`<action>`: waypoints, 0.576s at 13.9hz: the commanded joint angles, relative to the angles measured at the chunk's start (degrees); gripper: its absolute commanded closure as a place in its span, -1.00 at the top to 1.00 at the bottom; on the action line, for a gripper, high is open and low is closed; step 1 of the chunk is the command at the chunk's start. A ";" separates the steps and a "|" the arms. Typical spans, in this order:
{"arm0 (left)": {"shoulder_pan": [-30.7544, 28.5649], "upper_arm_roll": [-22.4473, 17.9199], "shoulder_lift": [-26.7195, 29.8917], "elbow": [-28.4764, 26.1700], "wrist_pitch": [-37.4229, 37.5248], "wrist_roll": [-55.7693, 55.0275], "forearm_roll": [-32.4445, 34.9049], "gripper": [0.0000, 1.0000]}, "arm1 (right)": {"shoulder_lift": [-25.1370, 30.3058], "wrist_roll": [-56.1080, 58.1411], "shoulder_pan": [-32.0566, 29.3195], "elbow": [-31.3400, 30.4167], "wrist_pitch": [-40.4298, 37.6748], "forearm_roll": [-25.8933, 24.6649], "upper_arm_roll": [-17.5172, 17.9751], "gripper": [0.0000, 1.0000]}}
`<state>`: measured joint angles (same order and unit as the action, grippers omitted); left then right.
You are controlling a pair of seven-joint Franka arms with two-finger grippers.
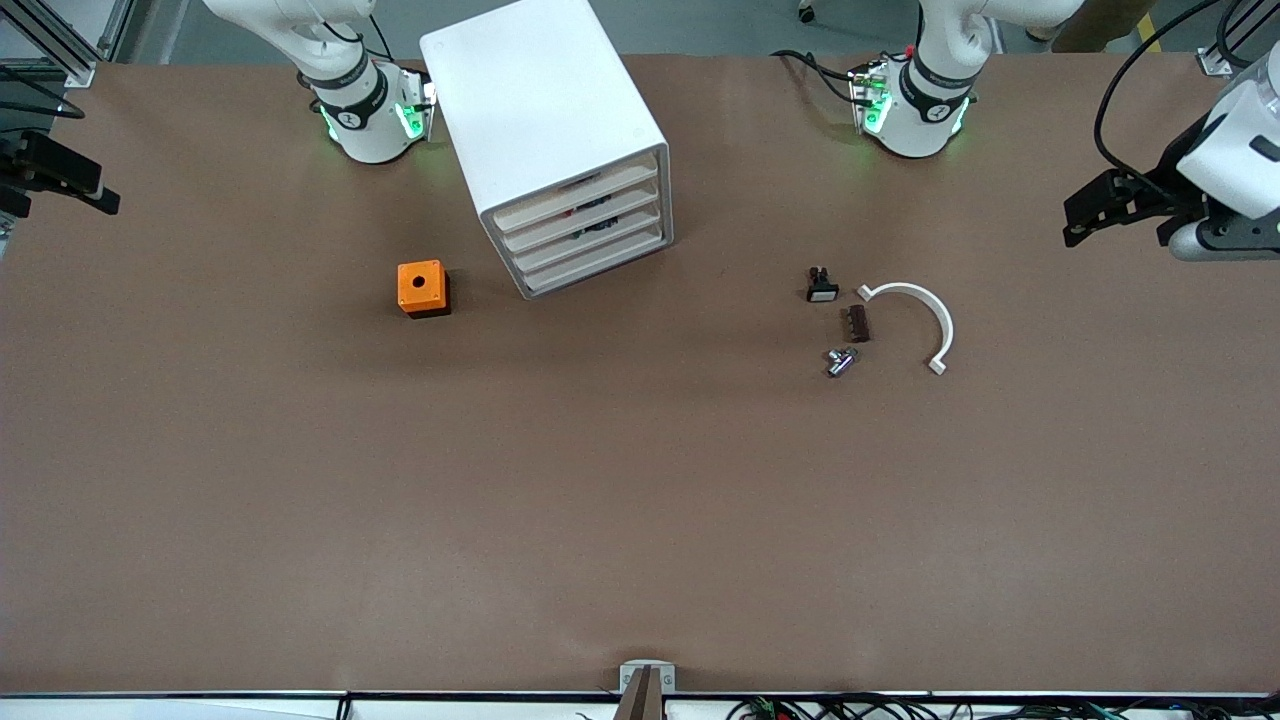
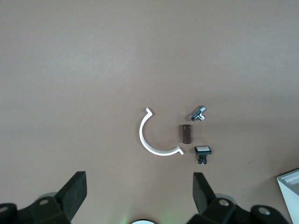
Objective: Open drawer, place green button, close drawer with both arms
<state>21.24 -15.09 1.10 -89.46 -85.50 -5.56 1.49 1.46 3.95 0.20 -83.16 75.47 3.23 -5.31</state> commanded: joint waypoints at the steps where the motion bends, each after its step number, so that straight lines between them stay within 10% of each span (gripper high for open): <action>1: -0.41 0.06 -0.75 2.01 1.56 0.72 -0.08 1.00 | 1.70 0.62 0.32 -1.92 0.47 -0.24 -0.23 1.00; 8: -4.08 1.98 -1.45 2.10 1.39 0.81 -0.17 1.00 | 1.70 0.62 0.24 -2.01 0.46 -0.77 -0.23 1.00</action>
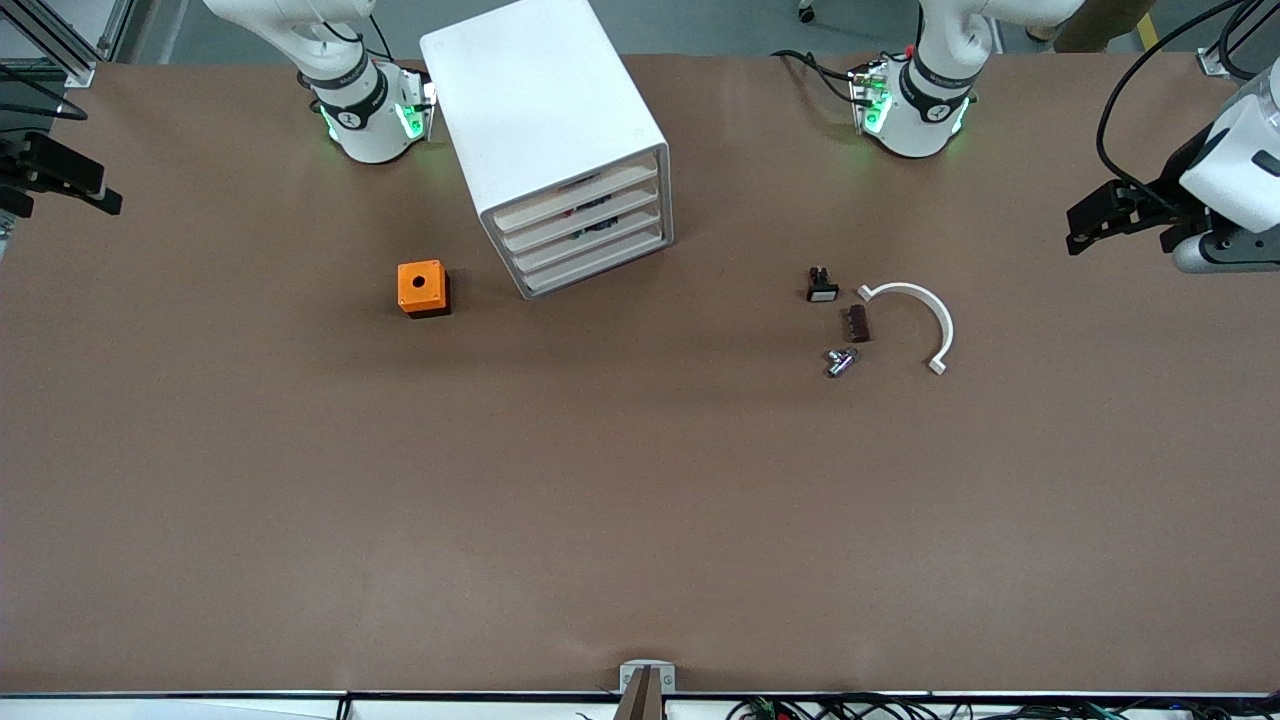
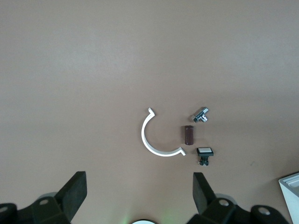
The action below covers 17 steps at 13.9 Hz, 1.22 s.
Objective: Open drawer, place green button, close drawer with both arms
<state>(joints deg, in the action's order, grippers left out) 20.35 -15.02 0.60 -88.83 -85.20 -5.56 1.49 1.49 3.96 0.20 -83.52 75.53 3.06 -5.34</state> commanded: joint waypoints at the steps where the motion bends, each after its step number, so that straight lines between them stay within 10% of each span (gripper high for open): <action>1: -6.96 5.57 -1.03 1.56 1.09 0.90 -0.87 1.00 | 1.68 0.61 0.24 -1.65 0.50 -0.94 -0.29 1.00; 10: -21.92 20.27 -2.35 2.00 0.21 0.82 -1.05 1.00 | 1.68 0.61 0.32 -1.65 0.50 -1.30 -0.20 1.00; 17: -22.03 21.08 -2.35 3.30 -0.32 0.03 -0.96 1.00 | 2.47 0.61 0.32 -2.35 0.76 -1.30 -0.20 1.00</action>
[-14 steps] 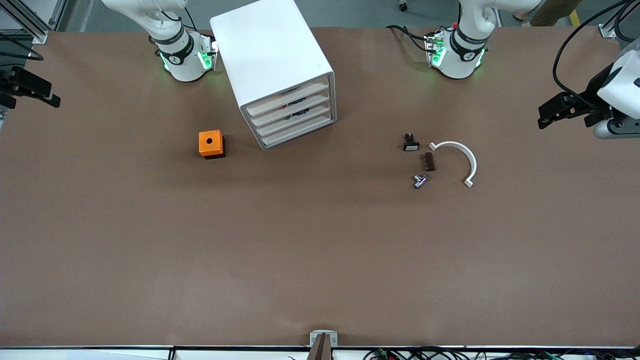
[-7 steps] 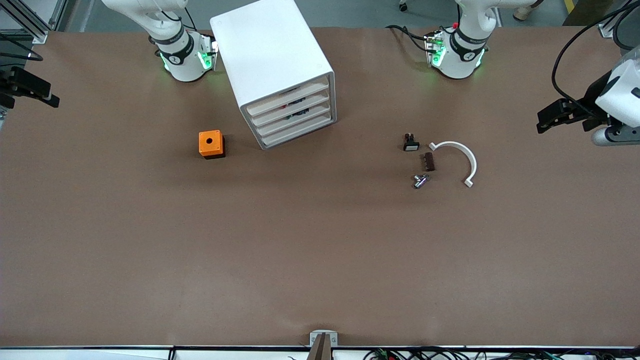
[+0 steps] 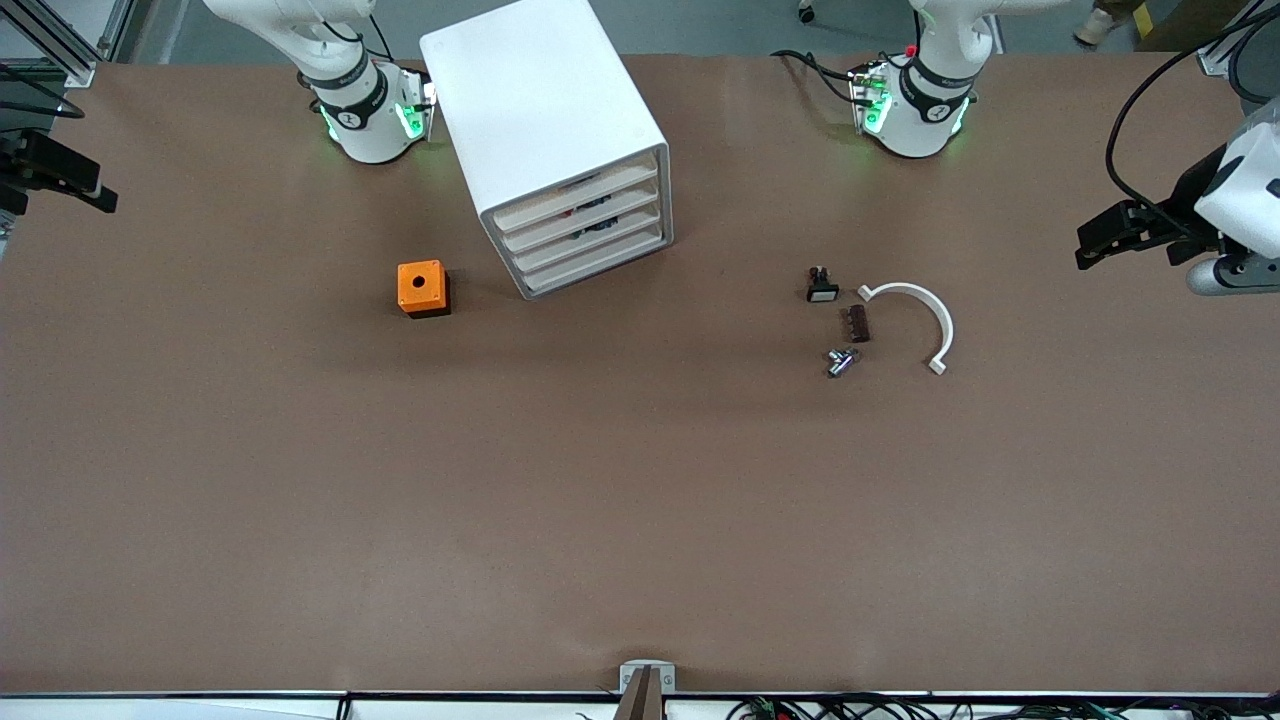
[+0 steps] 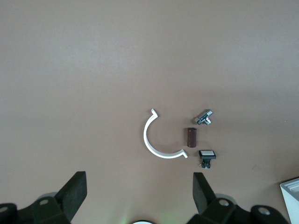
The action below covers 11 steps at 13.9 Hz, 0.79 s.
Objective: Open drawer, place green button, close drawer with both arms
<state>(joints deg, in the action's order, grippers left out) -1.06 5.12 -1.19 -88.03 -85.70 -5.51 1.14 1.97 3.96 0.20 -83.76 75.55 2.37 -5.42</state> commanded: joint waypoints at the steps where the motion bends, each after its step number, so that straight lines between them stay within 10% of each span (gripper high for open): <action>1: -0.87 0.94 -0.65 2.78 0.09 0.06 -0.87 1.00 | 1.99 0.61 0.32 -2.10 0.74 -0.61 -0.12 1.00; 11: -0.78 0.94 -1.00 2.95 -0.44 -0.20 -0.79 1.00 | 4.97 0.61 0.33 -6.41 3.38 -0.61 -0.12 1.00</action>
